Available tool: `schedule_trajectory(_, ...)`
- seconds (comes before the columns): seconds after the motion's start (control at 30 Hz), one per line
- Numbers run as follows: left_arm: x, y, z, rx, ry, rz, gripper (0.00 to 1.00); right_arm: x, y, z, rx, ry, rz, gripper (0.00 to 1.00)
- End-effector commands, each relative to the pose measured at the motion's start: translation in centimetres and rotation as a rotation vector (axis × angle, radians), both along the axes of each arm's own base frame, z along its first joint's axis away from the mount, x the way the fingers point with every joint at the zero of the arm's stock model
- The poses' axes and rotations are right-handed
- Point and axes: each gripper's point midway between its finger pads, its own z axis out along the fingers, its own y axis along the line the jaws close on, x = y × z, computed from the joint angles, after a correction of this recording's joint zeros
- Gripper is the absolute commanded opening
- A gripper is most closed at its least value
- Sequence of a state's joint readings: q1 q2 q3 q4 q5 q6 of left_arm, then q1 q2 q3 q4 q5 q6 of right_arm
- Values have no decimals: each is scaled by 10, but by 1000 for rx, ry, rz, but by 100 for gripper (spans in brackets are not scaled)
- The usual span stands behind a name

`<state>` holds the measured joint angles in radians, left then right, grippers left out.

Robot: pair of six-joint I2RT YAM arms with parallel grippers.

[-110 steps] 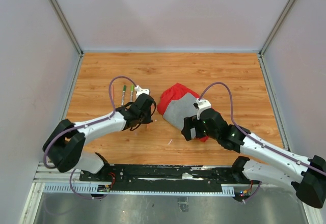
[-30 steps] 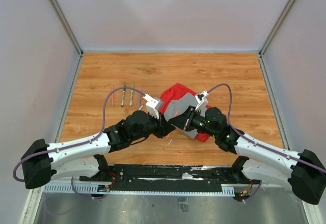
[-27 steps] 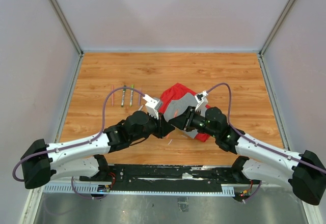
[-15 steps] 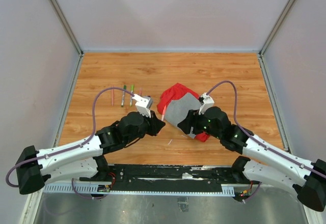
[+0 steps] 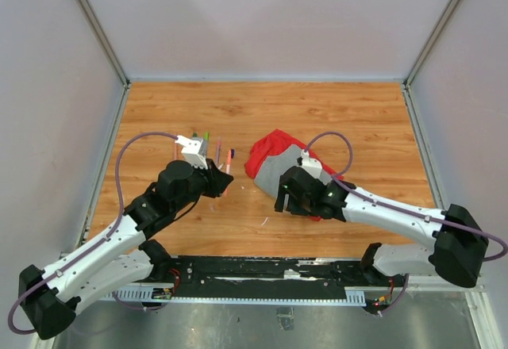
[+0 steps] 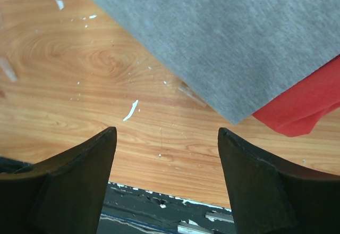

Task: Insert the pens into the pen caps
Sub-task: Insert the pen cap onto the pen.

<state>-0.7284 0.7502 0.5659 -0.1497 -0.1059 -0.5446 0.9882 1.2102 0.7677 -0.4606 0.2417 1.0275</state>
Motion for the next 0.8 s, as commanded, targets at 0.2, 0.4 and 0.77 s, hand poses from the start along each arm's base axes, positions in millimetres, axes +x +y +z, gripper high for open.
schedule_trajectory(0.2,-12,10,35,120,-54,-89,1,3,-5,-17,-70,127,-232,77)
schedule_trajectory(0.4,-16,19,54,154,-81,-88,1,5,0,-30,-94,198,-276,74)
schedule_trajectory(0.77,-18,24,54,160,-95,-78,0,12,0,-47,-184,263,-328,67)
